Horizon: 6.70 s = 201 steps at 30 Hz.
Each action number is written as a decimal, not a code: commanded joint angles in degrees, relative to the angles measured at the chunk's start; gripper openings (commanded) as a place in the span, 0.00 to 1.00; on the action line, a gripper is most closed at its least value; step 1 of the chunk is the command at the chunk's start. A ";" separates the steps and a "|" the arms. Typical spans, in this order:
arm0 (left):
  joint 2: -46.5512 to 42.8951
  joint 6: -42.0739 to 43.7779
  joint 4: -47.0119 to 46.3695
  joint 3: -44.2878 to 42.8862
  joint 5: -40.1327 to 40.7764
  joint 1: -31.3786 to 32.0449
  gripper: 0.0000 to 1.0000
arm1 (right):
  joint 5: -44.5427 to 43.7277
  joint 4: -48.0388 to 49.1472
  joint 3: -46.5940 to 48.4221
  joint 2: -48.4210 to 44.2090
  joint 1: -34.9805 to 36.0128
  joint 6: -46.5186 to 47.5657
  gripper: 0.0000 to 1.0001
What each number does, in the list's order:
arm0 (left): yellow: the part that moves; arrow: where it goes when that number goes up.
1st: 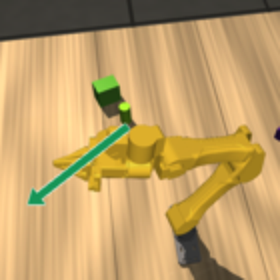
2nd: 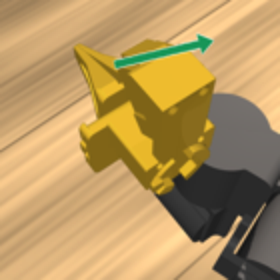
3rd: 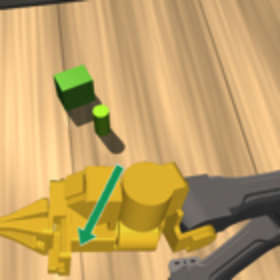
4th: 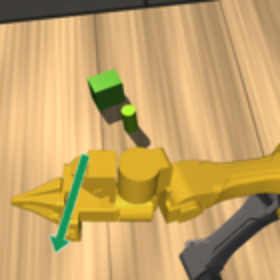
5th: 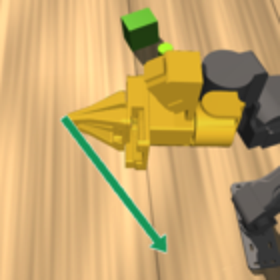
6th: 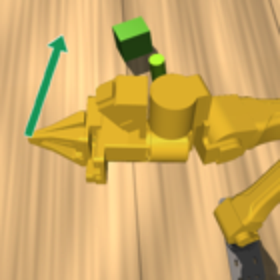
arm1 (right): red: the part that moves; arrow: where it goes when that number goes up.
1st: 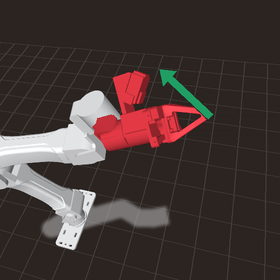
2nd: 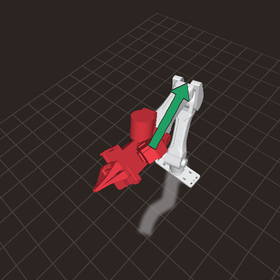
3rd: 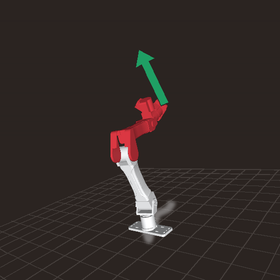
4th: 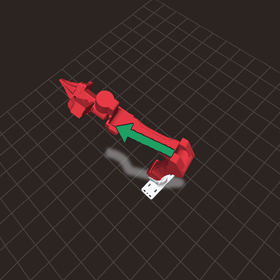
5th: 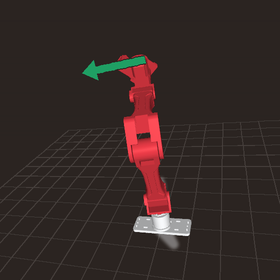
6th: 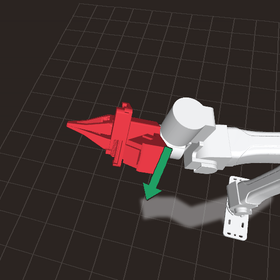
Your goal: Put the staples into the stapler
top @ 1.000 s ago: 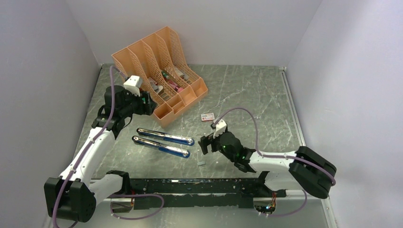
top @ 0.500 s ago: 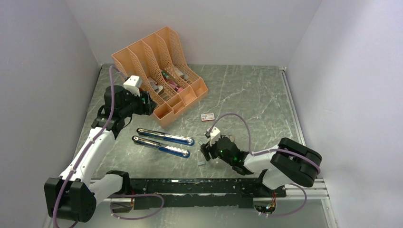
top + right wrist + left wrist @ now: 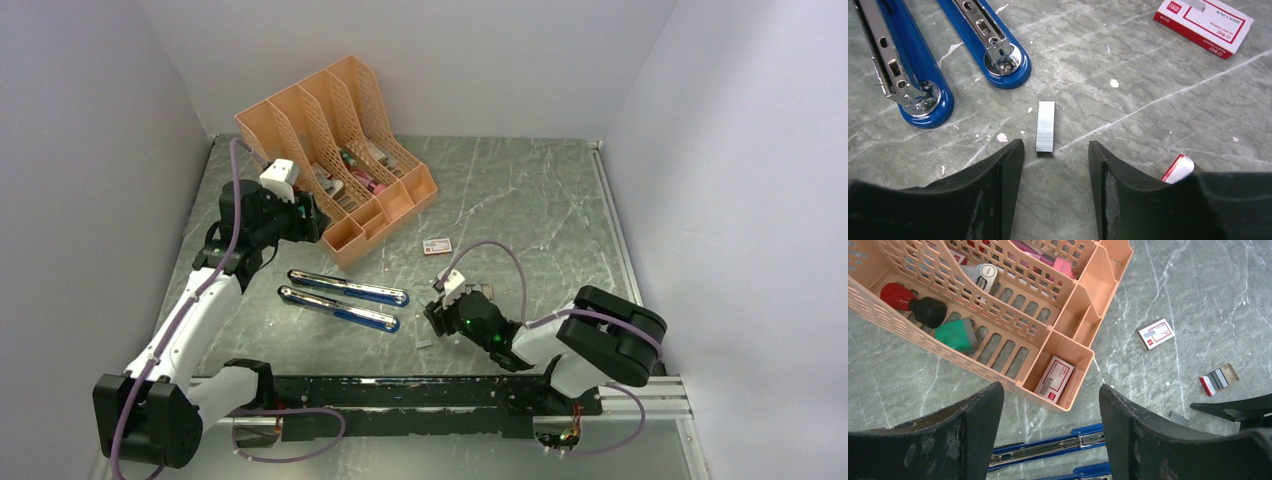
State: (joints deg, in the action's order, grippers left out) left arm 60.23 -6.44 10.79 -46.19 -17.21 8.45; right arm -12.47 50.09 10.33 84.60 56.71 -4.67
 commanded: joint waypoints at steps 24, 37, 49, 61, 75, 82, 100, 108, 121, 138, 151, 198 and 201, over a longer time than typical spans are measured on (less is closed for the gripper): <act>-0.32 0.20 -0.42 0.28 -1.47 -0.54 0.74 | -0.81 0.93 1.01 5.53 1.96 0.10 0.27; -0.36 0.15 -0.57 0.18 -1.42 -0.54 0.74 | -0.58 -1.96 1.04 1.50 2.03 0.08 0.09; -0.31 0.28 -0.37 0.09 -1.03 -0.54 0.74 | -10.10 -7.87 7.51 -13.29 1.88 3.07 0.00; -0.62 0.19 -0.36 0.21 -0.81 -0.54 0.74 | -9.70 -18.21 13.16 -20.48 -1.08 5.71 0.00; -0.08 0.43 0.34 0.36 0.69 -0.47 0.74 | 12.79 -31.55 31.27 -5.32 -1.17 16.34 0.00; 0.68 1.22 0.94 0.22 2.44 -0.45 0.75 | 22.11 -38.26 36.45 -0.86 -1.16 20.39 0.00; 3.25 1.15 1.27 0.39 5.70 -0.45 0.75 | 25.36 -41.63 40.47 6.51 2.17 11.94 0.00; 3.84 0.83 1.76 0.12 7.38 -0.45 0.75 | 22.53 -44.93 42.97 9.30 5.29 11.70 0.00; 4.09 0.89 2.17 -0.08 9.33 -0.51 0.75 | 20.34 -46.05 44.26 11.56 7.10 10.81 0.00; 4.02 0.85 2.45 0.01 9.66 -0.49 0.74 | 18.80 -46.24 44.04 11.83 7.24 7.66 0.00; 4.02 0.87 2.31 0.11 9.22 -0.45 0.74 | 18.87 -46.55 43.24 11.74 7.28 5.96 0.00; 4.20 0.90 2.05 -0.01 8.34 -0.50 0.74 | 18.41 -47.28 43.20 13.39 7.33 4.75 0.00; 4.20 0.90 2.08 -0.01 8.38 -0.45 0.74 | 19.36 -47.11 43.12 13.44 7.28 4.93 0.00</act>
State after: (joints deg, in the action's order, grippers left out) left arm 64.23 -5.39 12.97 -46.17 -8.23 8.45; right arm 5.39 2.98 53.19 96.90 63.72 0.23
